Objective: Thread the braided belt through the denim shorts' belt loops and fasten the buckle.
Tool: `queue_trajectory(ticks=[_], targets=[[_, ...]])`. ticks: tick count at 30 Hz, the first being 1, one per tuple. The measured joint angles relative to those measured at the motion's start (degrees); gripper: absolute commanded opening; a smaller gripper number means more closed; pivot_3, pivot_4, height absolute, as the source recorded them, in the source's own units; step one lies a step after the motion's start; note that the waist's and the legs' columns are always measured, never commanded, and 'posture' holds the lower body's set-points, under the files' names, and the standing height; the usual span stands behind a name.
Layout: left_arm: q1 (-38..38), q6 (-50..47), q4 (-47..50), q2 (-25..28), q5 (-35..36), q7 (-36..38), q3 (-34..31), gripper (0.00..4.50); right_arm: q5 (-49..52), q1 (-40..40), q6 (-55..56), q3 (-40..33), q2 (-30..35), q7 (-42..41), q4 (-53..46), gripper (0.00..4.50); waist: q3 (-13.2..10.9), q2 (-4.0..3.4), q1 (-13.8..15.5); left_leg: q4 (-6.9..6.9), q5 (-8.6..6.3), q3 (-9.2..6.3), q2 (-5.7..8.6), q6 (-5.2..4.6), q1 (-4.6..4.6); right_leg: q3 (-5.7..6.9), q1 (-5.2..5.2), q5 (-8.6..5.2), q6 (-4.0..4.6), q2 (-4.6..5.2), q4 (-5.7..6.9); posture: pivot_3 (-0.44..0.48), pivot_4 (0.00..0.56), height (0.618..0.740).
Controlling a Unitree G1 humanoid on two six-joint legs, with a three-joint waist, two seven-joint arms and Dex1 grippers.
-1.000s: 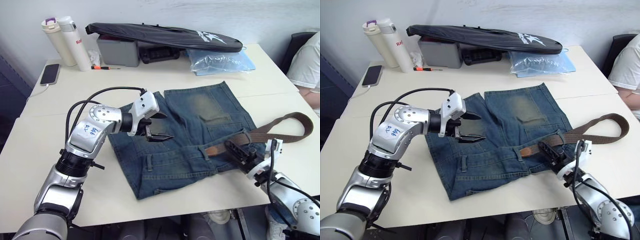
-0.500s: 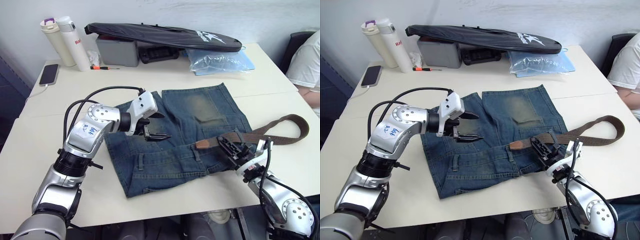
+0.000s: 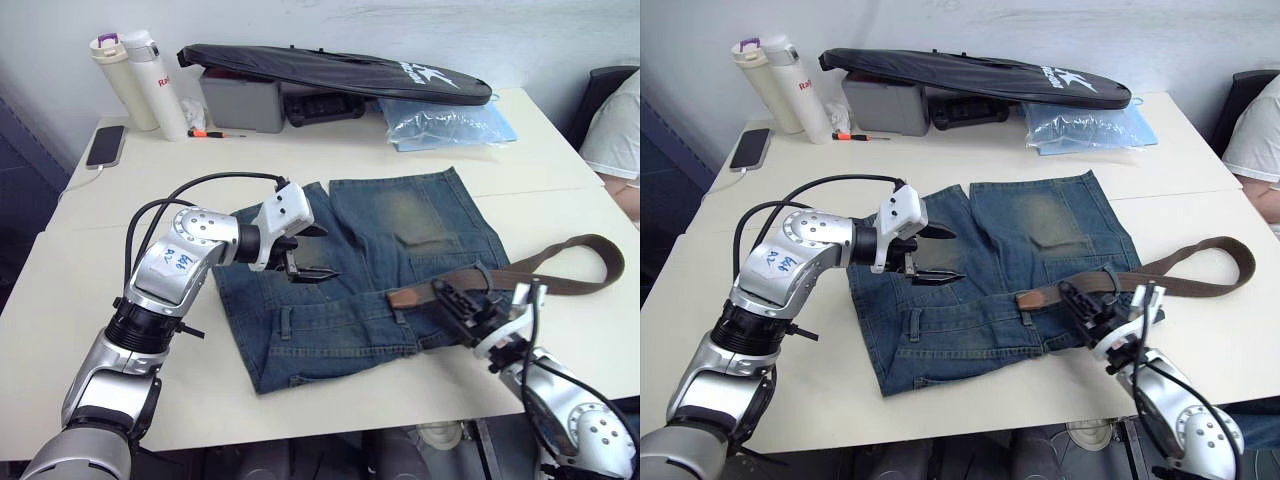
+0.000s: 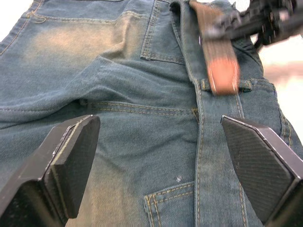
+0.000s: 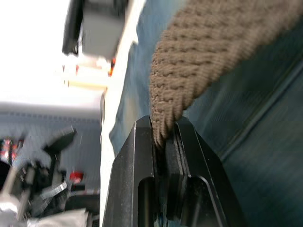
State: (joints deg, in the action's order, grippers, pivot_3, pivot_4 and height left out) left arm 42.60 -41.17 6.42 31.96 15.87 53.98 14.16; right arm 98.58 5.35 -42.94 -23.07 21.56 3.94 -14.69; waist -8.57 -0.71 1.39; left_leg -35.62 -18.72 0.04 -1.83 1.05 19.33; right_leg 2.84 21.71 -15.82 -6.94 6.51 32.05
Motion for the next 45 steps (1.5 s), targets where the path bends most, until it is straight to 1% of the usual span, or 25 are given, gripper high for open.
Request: queue_trajectory(ticks=[5, 9, 16, 20, 25, 30, 35, 40, 45], targets=[[0.0, 0.07, 0.0, -0.14, -0.08, 0.35, 0.13, 4.5, -0.71, 0.14, -0.3, -1.05, 2.45, -1.31, 1.97, 0.04, -0.01, -0.02, -0.06, 0.0, 0.0, 0.01, 0.0, 0.0, -0.01, 0.0, 0.0, 0.0, 0.0, -0.01, 0.02, 0.0, 0.15, 0.74], [0.0, 0.1, -0.01, -0.17, -0.21, 0.6, 0.14, 4.5, -3.42, 0.15, -1.04, 0.31, 2.65, -2.79, 1.96, 0.04, -0.01, -0.02, -0.06, -0.01, 0.0, 0.0, -0.01, -0.01, -0.02, 0.0, 0.0, 0.0, 0.0, -0.02, 0.03, 0.0, 0.15, 0.74], [0.0, 0.1, 0.0, -0.22, -0.33, 0.6, 0.15, 4.5, -7.9, -0.14, -0.77, 3.19, -0.29, -4.86, 1.21, 0.04, -0.01, -0.02, -0.26, 0.01, 0.0, 0.0, -0.02, 0.0, -0.03, -0.01, 0.0, 0.0, 0.0, -0.03, 0.03, 0.0, 0.15, 0.74], [0.0, 0.1, 0.0, -0.21, -0.37, 0.59, 0.15, 4.5, -9.02, -0.3, -0.02, 4.08, -3.08, -5.9, 0.72, 0.04, -0.02, 0.01, -0.72, 0.02, 0.0, -0.01, -0.08, -0.01, -0.06, -0.01, 0.0, 0.0, 0.0, -0.09, 0.11, 0.0, 0.15, 0.74], [0.0, 0.09, 0.0, -0.2, -0.39, 0.59, 0.15, 4.5, -5.85, -0.25, 0.33, 4.28, -7.74, -5.77, 0.76, 0.04, -0.02, 0.0, -1.24, 0.02, 0.0, -0.03, -0.1, -0.01, -0.06, 0.0, 0.04, -0.03, 0.04, -0.09, 0.36, 0.0, 0.15, 0.74], [0.0, 0.09, 0.0, -0.19, -0.41, 0.6, 0.15, 4.5, -4.8, -0.18, -0.68, 4.73, -7.45, -5.63, 0.89, 0.04, -0.02, -0.01, -1.3, 0.01, 0.0, -0.01, -0.06, 0.0, -0.04, -0.01, 0.04, -0.02, 0.03, -0.04, 0.41, 0.0, 0.15, 0.74], [0.0, 0.09, 0.0, -0.17, -0.43, 0.59, 0.15, 4.5, -8.37, -0.98, -1.85, 7.12, -6.14, -6.35, 0.57, 0.04, 0.0, 0.04, -1.45, 0.01, 0.0, -0.01, -0.06, 0.0, -0.09, -0.01, 0.04, -0.05, 0.07, -0.06, 0.33, 0.0, 0.15, 0.74], [0.0, 0.09, 0.0, -0.02, -0.45, 0.59, 0.14, 4.5, -16.77, -3.86, -2.07, 11.47, -5.67, -5.92, -1.14, 0.04, 0.07, 0.2, -1.75, 0.02, 0.0, -0.01, -0.11, -0.01, -0.1, -0.02, 0.04, -0.08, 0.14, -0.11, 0.38, 0.0, 0.15, 0.74], [-0.01, 0.09, 0.03, 0.03, -0.45, 0.58, 0.15, 4.5, -22.24, -6.66, -2.76, 15.57, -6.3, -4.48, -2.33, 0.04, 0.08, 0.21, -1.89, 0.03, 0.01, -0.04, -0.16, 0.0, -0.13, -0.04, 0.09, -0.11, 0.19, -0.18, 0.48, 0.0, 0.15, 0.74]])
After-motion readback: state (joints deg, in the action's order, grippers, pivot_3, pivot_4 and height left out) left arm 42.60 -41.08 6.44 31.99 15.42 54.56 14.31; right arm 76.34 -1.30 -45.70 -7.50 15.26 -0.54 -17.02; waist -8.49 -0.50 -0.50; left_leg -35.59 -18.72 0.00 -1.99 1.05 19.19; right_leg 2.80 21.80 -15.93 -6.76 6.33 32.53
